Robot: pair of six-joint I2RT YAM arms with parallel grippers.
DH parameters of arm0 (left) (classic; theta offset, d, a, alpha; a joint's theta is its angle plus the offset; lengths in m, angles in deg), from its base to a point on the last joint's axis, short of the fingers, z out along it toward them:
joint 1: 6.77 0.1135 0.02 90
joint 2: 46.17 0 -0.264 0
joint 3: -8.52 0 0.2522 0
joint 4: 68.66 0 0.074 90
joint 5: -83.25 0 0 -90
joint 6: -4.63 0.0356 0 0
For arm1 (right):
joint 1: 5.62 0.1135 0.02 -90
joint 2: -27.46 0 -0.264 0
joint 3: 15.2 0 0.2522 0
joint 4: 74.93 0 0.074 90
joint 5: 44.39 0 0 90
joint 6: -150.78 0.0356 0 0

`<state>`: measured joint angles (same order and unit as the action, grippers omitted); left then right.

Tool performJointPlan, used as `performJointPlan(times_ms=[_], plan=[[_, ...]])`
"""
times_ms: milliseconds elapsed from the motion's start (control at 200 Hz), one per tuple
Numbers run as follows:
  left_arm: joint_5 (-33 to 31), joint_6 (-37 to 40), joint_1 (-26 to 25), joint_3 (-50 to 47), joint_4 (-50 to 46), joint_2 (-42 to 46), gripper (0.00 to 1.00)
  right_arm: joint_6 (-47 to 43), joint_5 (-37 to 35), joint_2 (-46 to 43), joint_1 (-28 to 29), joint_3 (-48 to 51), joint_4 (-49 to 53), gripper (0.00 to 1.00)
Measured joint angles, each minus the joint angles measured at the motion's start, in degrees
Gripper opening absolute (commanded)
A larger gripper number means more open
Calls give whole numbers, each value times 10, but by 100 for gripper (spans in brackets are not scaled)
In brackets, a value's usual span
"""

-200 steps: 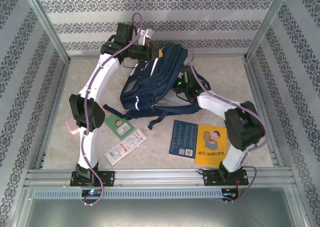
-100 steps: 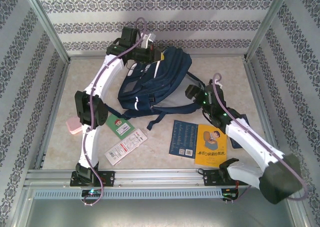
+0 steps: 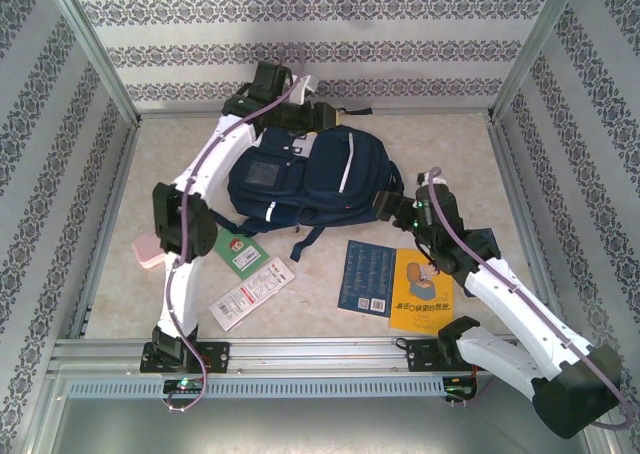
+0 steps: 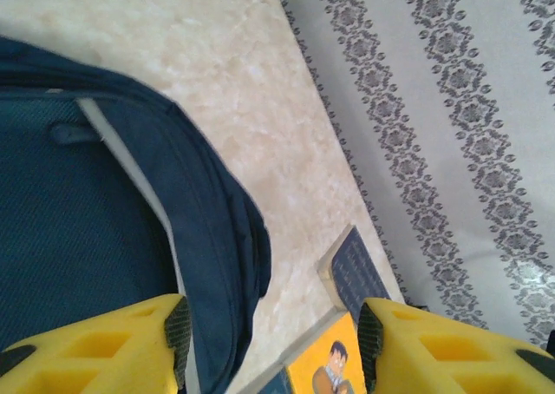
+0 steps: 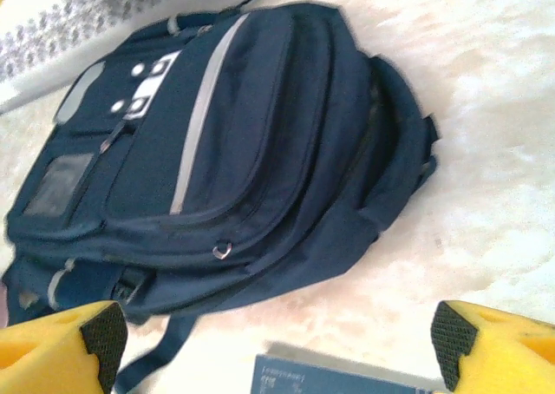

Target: Pack the student bag

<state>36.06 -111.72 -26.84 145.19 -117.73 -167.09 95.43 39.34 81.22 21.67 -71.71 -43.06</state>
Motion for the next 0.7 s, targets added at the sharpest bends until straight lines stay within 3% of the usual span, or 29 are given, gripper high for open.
performJointPlan(times_ms=[230, 375, 540, 700], plan=[[-132, -33, 31, -360, 47, 331, 67, -76, 82, 128, 114, -87, 2, 89], [-196, -98, 112, -584, 88, 504, 76, -98, 140, 265, 189, -176, 2, 87], [-231, -167, 203, -772, 91, 571, 77, -100, 200, 431, 233, -283, -2, 87], [-243, -228, 220, -884, 123, 589, 74, -89, 244, 563, 242, -376, -4, 87]])
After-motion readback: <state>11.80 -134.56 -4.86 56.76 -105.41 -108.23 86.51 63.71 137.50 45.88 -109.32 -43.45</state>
